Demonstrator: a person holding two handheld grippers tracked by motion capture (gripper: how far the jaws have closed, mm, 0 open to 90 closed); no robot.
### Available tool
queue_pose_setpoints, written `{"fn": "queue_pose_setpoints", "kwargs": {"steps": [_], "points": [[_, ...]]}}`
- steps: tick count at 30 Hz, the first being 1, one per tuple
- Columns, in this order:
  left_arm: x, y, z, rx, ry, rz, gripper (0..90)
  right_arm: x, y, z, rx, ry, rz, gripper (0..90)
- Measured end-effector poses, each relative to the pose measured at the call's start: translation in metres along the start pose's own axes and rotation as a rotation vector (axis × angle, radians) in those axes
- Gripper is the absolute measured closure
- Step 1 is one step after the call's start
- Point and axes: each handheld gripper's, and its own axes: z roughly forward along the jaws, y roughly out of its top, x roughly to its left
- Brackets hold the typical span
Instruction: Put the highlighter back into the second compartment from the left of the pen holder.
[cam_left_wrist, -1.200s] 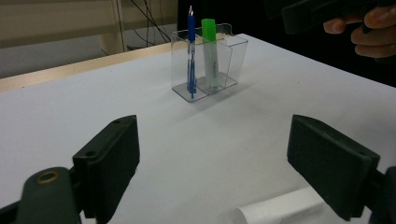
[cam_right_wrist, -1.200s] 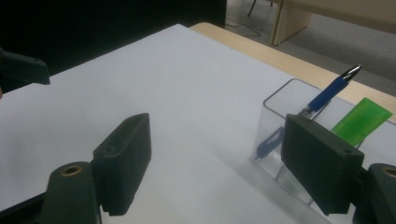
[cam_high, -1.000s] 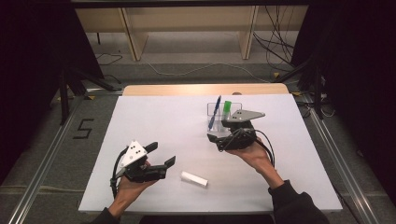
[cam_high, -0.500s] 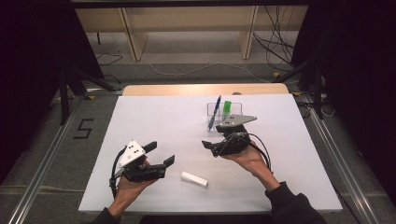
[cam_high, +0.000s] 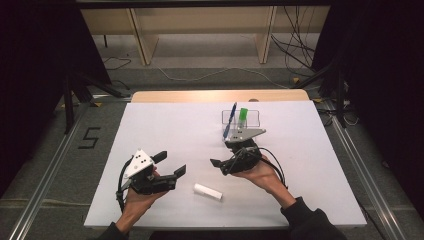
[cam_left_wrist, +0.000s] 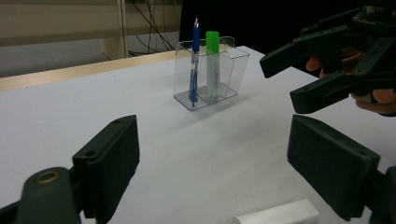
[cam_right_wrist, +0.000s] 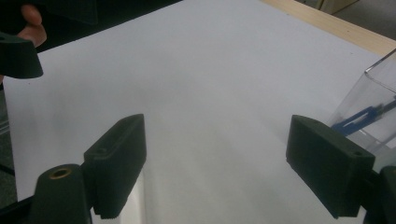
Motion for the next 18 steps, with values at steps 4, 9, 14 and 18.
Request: {"fn": "queue_pose_setpoints", "kwargs": {"steps": [4, 9, 14, 18], "points": [[0.002, 0.0, -0.002, -0.003, 0.005, 0.003, 16.3, 0.003, 0.0, 0.002, 0.009, 0.015, -0.005, 21.1], [0.003, 0.0, -0.004, -0.004, 0.008, 0.0, 16.3, 0.008, -0.001, 0.006, 0.03, 0.033, -0.018, 21.1], [0.002, -0.001, -0.004, -0.003, 0.01, -0.006, 16.3, 0.015, -0.001, 0.011, 0.052, 0.051, -0.035, 21.2], [0.004, -0.001, -0.005, -0.006, 0.012, -0.009, 16.3, 0.021, -0.001, 0.016, 0.074, 0.066, -0.05, 21.3]]}}
